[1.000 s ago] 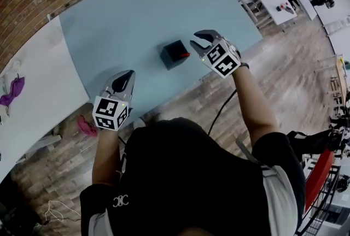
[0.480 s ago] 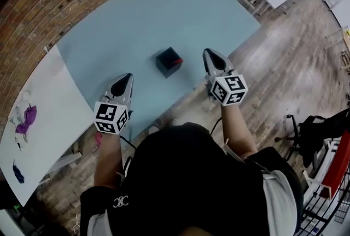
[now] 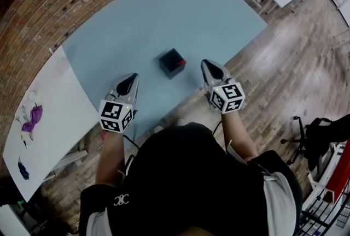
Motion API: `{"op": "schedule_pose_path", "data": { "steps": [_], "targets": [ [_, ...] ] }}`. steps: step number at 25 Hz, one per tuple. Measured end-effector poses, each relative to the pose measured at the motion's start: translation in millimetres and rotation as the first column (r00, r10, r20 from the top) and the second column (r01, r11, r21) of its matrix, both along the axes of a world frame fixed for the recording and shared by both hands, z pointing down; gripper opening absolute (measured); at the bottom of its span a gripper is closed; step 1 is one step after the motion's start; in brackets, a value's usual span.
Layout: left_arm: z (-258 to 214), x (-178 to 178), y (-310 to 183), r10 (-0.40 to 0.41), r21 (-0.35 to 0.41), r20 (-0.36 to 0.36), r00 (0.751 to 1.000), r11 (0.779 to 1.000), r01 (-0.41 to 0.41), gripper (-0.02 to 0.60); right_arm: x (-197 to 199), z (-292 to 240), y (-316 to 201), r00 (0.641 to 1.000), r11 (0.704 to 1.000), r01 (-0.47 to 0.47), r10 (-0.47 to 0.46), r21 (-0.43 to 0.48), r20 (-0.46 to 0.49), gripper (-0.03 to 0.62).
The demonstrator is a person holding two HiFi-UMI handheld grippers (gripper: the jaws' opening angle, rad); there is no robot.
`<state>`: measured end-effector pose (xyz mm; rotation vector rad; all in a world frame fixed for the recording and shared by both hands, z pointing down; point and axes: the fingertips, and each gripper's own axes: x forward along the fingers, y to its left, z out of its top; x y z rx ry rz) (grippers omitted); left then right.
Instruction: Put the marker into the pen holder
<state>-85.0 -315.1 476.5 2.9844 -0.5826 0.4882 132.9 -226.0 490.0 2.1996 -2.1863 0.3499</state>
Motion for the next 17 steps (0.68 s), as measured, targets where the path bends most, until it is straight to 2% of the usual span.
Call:
{"op": "schedule_pose_path", "data": {
  "steps": [12,17],
  "targets": [
    [13.8,-3.9,-1.8,-0.064,-0.021,0.013,0.998,0.998,0.064,0.006,2.5,36.3,-12.3,0.997,0.991,0.077,-0.078,-0.107,-0.003,0.006],
    [24.9,-14.4,15.4,-0.073,-0.07,0.034,0.997,0.995,0.076,0.006,-8.4,56.4,4.4,0.995,0.98,0.097,-0.096,-0.174,0.014,0.006]
  ]
}}
